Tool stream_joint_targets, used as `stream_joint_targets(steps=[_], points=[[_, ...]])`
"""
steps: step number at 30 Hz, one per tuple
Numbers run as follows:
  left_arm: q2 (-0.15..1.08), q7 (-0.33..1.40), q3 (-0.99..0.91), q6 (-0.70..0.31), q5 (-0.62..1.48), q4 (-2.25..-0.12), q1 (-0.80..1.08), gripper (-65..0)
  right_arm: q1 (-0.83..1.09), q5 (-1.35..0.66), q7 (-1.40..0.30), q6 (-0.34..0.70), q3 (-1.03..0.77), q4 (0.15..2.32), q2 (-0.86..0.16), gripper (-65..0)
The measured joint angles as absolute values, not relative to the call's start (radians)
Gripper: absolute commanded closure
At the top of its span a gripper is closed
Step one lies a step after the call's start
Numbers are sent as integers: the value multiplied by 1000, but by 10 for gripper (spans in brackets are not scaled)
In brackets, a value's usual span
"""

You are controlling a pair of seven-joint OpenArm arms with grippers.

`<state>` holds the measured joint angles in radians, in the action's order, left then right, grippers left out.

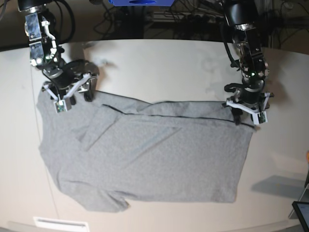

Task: Fold the T-shirt properly
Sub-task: 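Hold the collar edge with both grippers and pull it away from the hem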

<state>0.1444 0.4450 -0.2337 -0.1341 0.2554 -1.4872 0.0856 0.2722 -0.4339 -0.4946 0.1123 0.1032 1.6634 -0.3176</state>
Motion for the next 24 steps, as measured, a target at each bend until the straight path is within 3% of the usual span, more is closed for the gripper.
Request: stream_joint_targets(steps=[24], points=[[172, 400, -234, -134, 270, -1517, 231, -346, 388, -438, -479, 120, 10, 1713, -333, -345]])
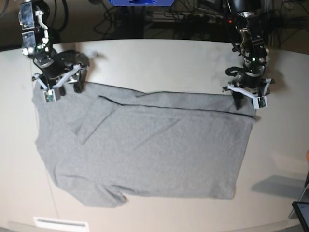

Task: Fold the T-shirt properly
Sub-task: 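Hold the collar edge with both grippers and pull it away from the hem, then pull the held collar edge taut with both grippers, spreading the shirt flat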

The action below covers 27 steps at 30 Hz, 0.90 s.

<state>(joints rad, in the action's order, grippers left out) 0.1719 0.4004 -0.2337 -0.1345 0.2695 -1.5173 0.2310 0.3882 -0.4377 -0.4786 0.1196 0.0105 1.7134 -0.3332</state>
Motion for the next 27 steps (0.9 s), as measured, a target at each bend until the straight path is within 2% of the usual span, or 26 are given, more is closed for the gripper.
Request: stream_joint_targets(steps=[4, 16, 27], points=[[172, 427, -235, -134, 268, -1583, 290, -346, 400, -438, -469, 119, 10, 1720, -332, -345], [164, 445, -402, -138, 262, -1683, 409, -346, 438, -437, -457, 120, 7, 1736, -332, -345], [164, 441, -406, -138, 265, -1826, 504, -348, 505, -438, -511, 118, -22, 1814, -332, -345]])
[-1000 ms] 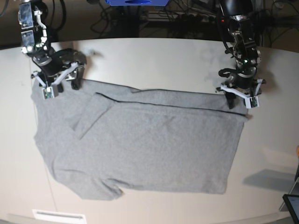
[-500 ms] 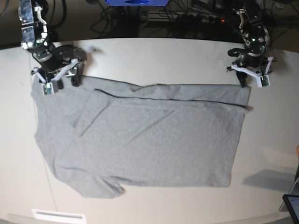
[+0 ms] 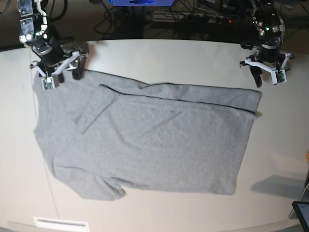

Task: Fold the T-shirt properly
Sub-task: 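Pull the held collar edge taut with both grippers, spreading the shirt flat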

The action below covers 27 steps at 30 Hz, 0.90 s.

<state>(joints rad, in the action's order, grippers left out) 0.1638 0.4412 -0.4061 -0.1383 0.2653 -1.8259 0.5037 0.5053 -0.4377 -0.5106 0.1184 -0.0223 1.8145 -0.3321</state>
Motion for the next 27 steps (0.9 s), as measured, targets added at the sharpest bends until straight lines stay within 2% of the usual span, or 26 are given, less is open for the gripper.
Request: stream_joint_targets(steps=[6, 10, 16, 27], points=[[164, 458, -403, -138, 259, -1806, 402, -356, 502, -437, -514, 119, -22, 1814, -332, -345], [160, 567, -399, -141, 258, -1758, 310, -356, 501, -437, -515, 119, -22, 1814, -332, -345], [161, 590, -399, -139, 259, -1669, 204, -354, 482, -437, -521, 119, -22, 1813, -332, -345], [176, 567, -288, -139, 267, -1515, 159, -349, 468, -437, -525, 118, -22, 1809, -335, -345]])
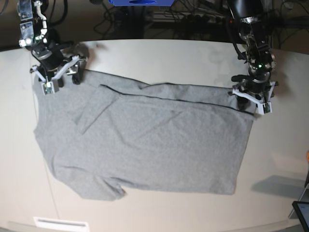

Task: Fold the T-shirt properly
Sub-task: 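Pull the held collar edge taut with both grippers, spreading the shirt flat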

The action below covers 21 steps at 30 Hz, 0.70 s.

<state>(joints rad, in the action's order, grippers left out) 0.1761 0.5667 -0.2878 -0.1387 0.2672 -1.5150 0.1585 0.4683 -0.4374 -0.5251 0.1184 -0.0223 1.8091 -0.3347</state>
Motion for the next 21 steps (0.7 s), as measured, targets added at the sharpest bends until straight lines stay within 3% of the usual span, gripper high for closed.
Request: stream_joint_targets(steps=[21], points=[[241, 527, -332, -146, 284, -1627, 387, -348, 485, -441, -463, 122, -26, 1757, -338, -345]])
